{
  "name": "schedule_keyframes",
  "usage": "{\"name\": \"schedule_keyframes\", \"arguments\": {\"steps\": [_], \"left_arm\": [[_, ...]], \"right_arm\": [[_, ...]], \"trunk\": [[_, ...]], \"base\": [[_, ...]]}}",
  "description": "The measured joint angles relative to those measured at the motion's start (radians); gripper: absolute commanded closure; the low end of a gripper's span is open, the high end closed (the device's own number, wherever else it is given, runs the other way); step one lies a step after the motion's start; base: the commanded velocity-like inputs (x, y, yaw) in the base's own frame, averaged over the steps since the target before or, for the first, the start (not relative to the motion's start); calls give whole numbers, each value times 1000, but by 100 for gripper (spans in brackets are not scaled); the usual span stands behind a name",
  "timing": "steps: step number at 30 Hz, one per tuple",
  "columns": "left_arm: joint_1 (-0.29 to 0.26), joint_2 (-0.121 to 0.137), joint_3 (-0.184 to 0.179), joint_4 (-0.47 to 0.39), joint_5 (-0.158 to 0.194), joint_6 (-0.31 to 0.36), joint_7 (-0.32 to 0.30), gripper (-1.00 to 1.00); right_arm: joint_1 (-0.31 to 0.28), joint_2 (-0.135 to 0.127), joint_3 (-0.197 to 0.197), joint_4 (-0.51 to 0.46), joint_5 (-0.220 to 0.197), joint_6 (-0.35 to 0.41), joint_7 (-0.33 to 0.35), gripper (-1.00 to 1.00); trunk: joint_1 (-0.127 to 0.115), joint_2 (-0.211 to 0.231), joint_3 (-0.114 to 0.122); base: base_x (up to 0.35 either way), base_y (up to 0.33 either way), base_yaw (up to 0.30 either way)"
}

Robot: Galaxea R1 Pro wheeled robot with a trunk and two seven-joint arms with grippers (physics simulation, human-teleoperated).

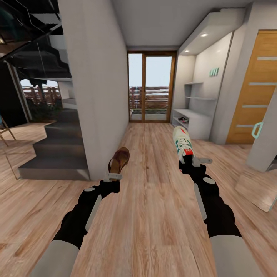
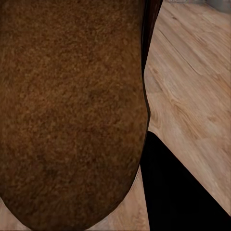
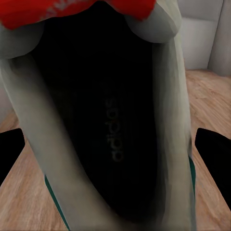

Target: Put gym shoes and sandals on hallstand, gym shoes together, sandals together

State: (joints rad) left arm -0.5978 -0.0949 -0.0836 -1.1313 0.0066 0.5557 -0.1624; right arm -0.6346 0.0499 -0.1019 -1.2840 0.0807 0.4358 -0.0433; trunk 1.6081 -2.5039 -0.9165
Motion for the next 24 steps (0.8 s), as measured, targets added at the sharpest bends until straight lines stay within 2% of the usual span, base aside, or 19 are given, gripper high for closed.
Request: {"name": "schedule_keyframes", "arguments": {"steps": [24], "left_arm": [[0, 0, 0, 1, 0, 0, 0, 100]], "right_arm": [[0, 0, 0, 0, 0, 0, 0, 100]], "trunk": [[0, 0, 0]], "base": [[347, 0, 0]]}}
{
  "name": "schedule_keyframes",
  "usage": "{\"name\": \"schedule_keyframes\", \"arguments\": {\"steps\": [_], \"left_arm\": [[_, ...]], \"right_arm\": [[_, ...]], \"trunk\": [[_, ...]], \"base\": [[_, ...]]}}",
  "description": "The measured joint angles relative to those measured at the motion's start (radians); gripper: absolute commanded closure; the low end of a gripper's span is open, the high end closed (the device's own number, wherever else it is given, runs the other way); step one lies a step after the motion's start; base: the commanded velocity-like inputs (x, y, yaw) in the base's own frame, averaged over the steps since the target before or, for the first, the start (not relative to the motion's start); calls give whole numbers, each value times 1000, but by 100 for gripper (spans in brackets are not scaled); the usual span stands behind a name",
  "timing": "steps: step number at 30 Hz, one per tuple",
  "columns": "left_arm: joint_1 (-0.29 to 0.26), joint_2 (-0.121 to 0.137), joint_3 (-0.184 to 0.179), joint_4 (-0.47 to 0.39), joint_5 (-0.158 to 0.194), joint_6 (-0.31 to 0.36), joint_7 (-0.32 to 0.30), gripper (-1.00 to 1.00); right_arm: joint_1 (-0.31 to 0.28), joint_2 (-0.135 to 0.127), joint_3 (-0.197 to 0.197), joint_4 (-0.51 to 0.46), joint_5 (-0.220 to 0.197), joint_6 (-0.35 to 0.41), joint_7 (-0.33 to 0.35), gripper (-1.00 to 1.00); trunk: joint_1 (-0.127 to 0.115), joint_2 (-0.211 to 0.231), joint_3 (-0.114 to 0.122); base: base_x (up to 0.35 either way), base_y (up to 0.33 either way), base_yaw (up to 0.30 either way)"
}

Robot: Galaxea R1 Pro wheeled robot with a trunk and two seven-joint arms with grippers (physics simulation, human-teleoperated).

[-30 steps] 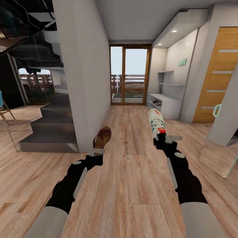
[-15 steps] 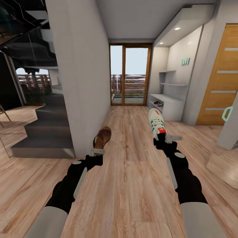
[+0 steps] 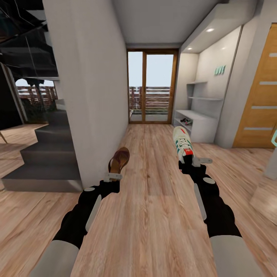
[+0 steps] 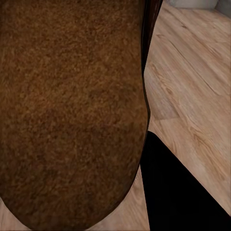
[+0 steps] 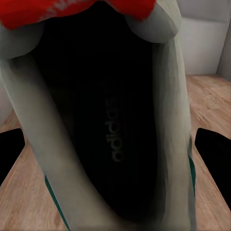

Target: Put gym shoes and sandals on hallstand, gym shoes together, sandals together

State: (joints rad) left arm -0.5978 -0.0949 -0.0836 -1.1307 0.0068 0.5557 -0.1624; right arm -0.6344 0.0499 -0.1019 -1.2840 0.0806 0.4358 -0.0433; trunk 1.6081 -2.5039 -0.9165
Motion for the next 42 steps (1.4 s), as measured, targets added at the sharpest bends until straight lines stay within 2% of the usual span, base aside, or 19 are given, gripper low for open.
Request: {"name": "schedule_keyframes", "arguments": {"steps": [8, 42], "left_arm": [[0, 0, 0, 0, 0, 0, 0, 100], [0, 0, 0, 0, 0, 0, 0, 100]], "right_arm": [[0, 0, 0, 0, 0, 0, 0, 100], [0, 0, 0, 0, 0, 0, 0, 100]], "trunk": [[0, 0, 0], [0, 0, 0]], "base": [[347, -62, 0], [345, -159, 0]]}}
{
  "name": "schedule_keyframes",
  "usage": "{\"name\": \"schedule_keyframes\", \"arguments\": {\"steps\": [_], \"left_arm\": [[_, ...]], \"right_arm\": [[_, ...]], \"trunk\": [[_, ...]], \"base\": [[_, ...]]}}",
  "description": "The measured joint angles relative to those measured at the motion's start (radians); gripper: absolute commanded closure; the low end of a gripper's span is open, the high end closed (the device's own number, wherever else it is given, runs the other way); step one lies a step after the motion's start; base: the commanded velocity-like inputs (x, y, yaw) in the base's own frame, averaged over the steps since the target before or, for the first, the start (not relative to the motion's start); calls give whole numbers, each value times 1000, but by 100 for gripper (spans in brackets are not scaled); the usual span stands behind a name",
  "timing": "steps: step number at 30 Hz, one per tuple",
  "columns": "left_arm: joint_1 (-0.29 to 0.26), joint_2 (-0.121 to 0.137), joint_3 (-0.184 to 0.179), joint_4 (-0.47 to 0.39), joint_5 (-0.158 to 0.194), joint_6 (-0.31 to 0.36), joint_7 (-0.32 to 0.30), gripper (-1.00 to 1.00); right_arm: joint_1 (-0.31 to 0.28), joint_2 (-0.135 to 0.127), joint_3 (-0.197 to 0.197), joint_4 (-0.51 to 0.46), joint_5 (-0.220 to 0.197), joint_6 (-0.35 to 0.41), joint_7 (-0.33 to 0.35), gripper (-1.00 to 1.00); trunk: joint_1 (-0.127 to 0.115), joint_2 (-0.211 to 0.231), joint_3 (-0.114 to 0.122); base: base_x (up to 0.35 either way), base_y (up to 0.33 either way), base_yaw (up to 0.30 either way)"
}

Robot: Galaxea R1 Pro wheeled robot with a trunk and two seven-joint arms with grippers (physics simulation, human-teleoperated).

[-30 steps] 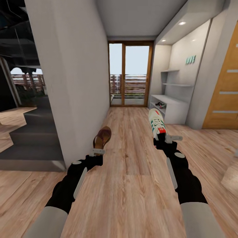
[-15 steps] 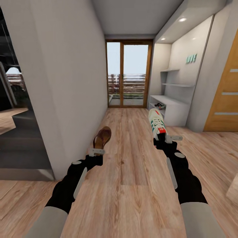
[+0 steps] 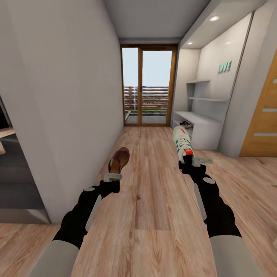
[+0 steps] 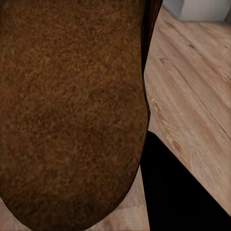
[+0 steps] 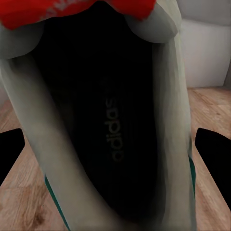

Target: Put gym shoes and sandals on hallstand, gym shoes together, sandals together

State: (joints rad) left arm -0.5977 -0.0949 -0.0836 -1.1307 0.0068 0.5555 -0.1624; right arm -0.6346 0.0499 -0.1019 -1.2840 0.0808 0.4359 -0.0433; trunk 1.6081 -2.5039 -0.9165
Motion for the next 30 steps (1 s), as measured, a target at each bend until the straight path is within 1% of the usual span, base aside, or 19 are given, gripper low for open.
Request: {"name": "schedule_keyframes", "arguments": {"steps": [30], "left_arm": [[0, 0, 0, 0, 0, 0, 0, 100]], "right_arm": [[0, 0, 0, 0, 0, 0, 0, 100]], "trunk": [[0, 0, 0]], "base": [[347, -2, 0]]}}
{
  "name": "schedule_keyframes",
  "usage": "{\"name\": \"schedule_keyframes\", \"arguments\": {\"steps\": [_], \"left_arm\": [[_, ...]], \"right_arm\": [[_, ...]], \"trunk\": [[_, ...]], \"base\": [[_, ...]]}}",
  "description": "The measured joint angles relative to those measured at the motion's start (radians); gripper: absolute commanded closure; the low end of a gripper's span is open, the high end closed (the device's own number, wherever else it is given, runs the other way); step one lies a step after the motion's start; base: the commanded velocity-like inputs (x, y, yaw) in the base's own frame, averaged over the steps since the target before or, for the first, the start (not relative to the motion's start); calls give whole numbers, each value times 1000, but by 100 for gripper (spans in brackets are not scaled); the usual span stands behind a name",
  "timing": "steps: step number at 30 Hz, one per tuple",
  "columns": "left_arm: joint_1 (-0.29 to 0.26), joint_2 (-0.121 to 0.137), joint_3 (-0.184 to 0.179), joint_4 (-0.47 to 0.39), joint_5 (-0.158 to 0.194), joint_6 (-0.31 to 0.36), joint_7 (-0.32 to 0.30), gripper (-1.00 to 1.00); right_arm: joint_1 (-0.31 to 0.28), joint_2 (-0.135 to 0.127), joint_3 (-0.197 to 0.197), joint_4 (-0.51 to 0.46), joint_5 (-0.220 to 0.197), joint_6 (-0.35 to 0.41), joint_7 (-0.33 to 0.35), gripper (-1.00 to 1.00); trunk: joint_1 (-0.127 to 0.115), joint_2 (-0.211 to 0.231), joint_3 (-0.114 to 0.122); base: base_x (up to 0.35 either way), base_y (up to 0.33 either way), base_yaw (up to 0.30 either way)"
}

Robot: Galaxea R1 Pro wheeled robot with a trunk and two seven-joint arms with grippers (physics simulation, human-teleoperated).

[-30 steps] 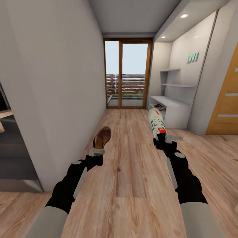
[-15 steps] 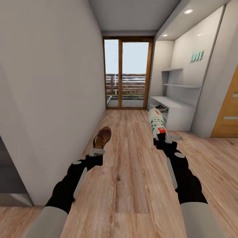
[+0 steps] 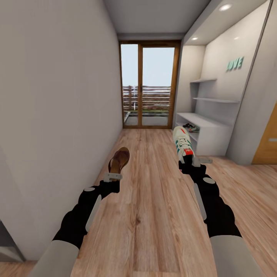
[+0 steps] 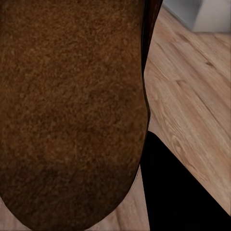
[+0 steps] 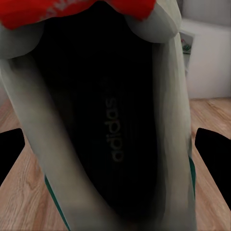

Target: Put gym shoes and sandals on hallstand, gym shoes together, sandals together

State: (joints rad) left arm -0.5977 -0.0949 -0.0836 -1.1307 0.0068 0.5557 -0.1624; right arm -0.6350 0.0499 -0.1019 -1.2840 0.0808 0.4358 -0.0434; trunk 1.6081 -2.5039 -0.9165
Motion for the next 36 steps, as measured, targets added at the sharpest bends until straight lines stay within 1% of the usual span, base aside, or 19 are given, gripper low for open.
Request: {"name": "schedule_keyframes", "arguments": {"steps": [36], "left_arm": [[0, 0, 0, 0, 0, 0, 0, 100]], "right_arm": [[0, 0, 0, -1, 0, 0, 0, 100]], "trunk": [[0, 0, 0]], "base": [[347, 0, 0]]}}
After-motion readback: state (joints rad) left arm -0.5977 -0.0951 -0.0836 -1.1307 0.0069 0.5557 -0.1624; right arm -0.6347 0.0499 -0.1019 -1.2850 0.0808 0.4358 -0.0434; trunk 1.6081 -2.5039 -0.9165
